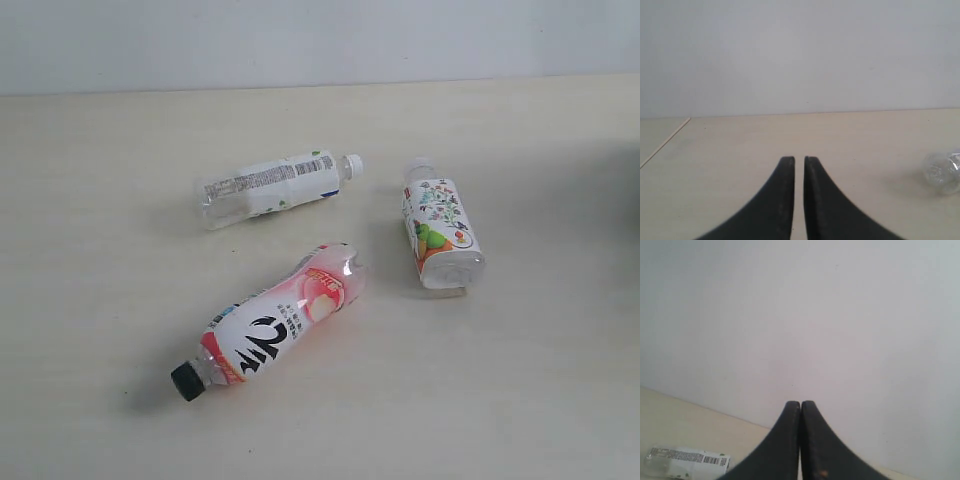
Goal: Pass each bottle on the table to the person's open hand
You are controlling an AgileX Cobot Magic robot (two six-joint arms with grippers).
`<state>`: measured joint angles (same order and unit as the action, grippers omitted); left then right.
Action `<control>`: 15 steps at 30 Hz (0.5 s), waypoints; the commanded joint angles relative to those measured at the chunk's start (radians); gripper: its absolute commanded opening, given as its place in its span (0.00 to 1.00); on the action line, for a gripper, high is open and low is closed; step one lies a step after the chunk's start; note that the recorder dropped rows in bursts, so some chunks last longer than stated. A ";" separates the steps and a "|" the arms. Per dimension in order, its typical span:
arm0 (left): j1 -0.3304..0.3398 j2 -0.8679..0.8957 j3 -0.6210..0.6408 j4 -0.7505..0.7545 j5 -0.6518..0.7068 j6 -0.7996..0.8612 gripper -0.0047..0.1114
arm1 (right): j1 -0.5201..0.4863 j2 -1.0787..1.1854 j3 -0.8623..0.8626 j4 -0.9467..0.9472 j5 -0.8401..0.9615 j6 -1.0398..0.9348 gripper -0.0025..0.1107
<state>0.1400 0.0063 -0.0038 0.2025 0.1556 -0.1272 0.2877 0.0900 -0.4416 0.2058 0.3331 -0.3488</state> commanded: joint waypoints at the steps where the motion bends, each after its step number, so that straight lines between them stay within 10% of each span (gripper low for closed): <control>1: 0.003 -0.006 0.004 -0.001 -0.008 0.000 0.12 | -0.003 -0.077 0.006 0.002 0.046 -0.006 0.02; 15: 0.003 -0.006 0.004 -0.001 -0.008 0.000 0.12 | -0.003 -0.090 0.006 0.000 0.061 -0.007 0.02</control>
<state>0.1400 0.0063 -0.0038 0.2025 0.1556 -0.1272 0.2877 0.0034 -0.4416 0.2058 0.3995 -0.3488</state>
